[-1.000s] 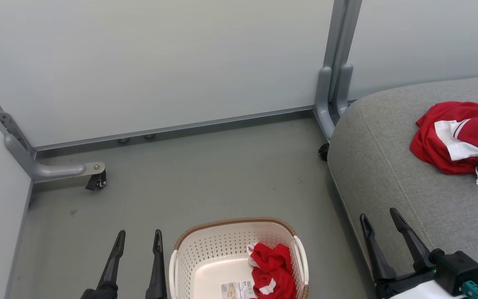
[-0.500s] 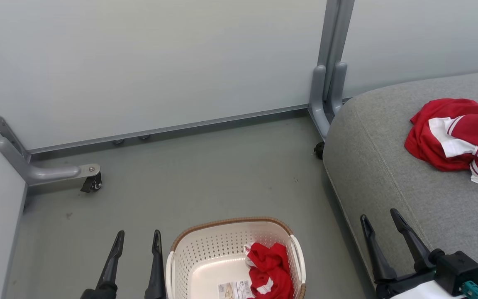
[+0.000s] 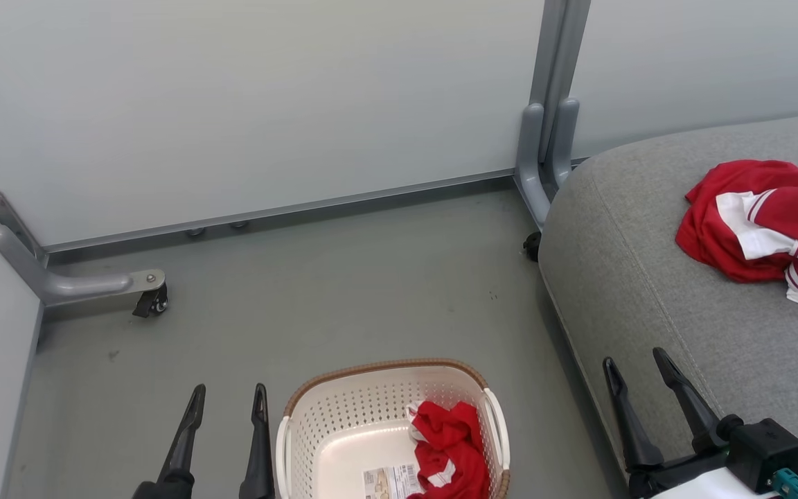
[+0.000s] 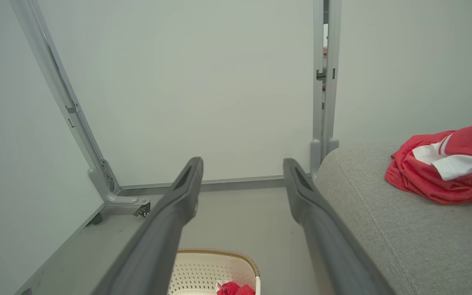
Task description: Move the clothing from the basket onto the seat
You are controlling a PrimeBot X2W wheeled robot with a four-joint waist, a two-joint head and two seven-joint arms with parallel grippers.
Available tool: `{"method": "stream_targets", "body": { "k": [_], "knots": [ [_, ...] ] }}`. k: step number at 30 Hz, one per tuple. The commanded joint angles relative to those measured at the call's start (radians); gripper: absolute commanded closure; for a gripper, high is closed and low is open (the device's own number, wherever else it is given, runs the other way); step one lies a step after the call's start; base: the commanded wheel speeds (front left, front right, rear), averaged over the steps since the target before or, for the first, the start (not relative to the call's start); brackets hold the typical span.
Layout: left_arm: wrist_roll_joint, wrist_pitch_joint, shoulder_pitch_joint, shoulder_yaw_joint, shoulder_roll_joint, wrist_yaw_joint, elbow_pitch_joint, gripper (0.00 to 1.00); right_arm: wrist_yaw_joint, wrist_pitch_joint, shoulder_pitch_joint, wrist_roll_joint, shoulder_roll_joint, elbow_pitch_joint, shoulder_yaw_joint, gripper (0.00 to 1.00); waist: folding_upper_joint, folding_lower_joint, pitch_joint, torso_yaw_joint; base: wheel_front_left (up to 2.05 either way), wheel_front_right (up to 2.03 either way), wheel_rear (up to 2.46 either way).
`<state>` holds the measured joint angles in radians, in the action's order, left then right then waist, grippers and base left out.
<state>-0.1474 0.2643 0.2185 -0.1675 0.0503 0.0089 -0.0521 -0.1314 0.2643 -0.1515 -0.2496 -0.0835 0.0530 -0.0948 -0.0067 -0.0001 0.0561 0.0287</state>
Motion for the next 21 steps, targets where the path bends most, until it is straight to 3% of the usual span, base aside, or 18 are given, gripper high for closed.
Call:
{"method": "stream_targets", "body": {
  "k": [1,12,21],
  "knots": [
    [0.01,0.0,-0.006,0.002,0.0,-0.003,0.001,0.0,0.001,0.0,0.009,0.001,-0.001,-0.001,0.001,0.0,0.0067,0.0001,-0.002,0.001,0.0,0.0,0.0],
    [-0.007,0.0,-0.034,-0.019,0.0,-0.026,0.031,0.0,0.001,0.0,0.039,0.001,-0.013,0.019,0.001,0.0,0.0067,0.0001,-0.079,0.024,0.0,0.0,0.0],
    [0.022,0.0,-0.231,-0.087,0.001,-0.11,0.159,0.0,0.001,0.0,0.165,0.003,-0.05,0.082,0.056,0.0,0.0067,0.0001,-0.345,0.046,0.0,0.0,0.0]
  ]
}}
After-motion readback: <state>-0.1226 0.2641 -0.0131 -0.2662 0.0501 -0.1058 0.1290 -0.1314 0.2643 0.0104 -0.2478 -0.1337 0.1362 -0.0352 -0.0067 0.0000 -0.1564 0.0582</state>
